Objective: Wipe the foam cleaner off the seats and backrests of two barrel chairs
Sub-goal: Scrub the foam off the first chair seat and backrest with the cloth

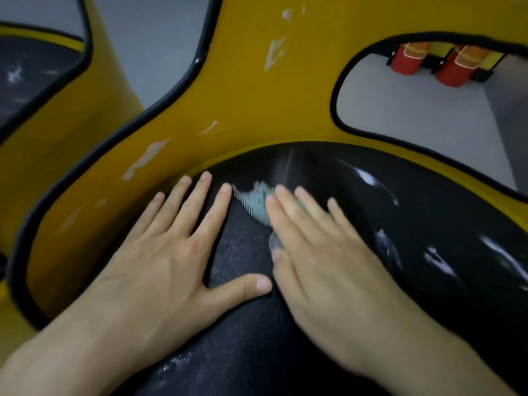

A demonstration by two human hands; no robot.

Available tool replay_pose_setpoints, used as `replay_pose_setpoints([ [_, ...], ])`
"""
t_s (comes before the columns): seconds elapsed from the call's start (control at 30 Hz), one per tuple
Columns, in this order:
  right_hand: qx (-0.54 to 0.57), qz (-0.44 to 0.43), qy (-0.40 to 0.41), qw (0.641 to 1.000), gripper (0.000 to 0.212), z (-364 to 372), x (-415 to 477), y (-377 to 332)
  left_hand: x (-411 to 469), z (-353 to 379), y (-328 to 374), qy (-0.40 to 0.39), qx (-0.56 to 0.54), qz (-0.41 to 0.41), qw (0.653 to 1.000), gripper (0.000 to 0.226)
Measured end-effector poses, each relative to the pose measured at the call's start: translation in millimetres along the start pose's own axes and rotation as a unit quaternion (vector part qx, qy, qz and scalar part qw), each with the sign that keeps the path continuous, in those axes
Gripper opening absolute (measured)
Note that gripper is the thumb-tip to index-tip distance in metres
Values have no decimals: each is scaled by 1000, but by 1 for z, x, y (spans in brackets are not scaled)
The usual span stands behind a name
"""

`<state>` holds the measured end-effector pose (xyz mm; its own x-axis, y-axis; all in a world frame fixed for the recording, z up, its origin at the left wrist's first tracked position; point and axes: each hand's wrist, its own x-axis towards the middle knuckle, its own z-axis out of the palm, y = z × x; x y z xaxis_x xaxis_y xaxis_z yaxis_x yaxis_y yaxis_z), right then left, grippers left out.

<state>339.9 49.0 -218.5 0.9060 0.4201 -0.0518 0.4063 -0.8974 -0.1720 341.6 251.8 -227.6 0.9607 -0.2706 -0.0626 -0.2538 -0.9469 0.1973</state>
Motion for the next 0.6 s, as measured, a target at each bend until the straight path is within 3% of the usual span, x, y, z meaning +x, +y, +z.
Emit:
replay_pose_setpoints([
  [0.13, 14, 0, -1, 1000, 66, 3, -16, 1, -4, 9, -4, 25, 16, 11, 1000, 109],
  [0.4, -14, 73, -10, 997, 59, -10, 81, 26, -2, 14, -3, 52, 38, 17, 998, 112],
  [0.6, 15, -20, 17, 1000, 68, 0, 11, 1, 0, 13, -5, 35, 42, 15, 998, 124],
])
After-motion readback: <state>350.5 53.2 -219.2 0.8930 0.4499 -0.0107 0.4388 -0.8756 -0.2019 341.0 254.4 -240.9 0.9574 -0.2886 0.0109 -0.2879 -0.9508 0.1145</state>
